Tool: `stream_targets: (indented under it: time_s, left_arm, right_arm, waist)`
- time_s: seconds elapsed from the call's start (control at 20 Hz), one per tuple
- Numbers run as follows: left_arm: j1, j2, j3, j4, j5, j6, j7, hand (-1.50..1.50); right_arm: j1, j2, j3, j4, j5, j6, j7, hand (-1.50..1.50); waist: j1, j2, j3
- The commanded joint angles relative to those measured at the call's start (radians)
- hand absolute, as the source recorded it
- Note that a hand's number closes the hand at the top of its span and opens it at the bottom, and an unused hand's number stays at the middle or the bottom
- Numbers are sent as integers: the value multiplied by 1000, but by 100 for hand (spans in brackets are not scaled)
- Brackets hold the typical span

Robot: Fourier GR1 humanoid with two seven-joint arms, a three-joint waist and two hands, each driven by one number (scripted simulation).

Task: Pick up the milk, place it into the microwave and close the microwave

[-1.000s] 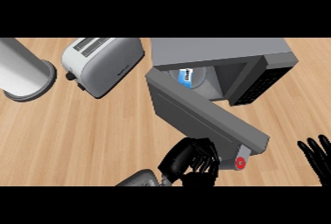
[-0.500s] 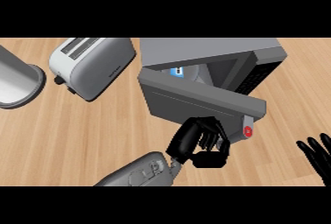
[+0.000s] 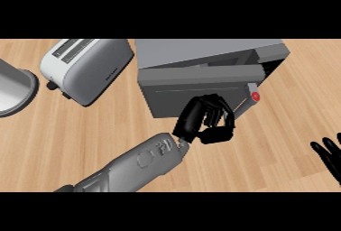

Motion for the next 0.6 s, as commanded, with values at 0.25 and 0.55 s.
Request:
stream_targets:
  time_s: [0.25, 0.55]
  left_arm:
    - [-120, 0, 89, 131, 148, -19, -78, 150]
    - [-151, 0, 111, 173, 222, -36, -107, 150]
  right_arm:
    - [-22, -31, -17, -40, -56, -33, 59, -150]
    - [-37, -31, -19, -50, -91, -56, 80, -150]
  waist:
    - [-22, 14, 0]
    - [-29, 21, 2]
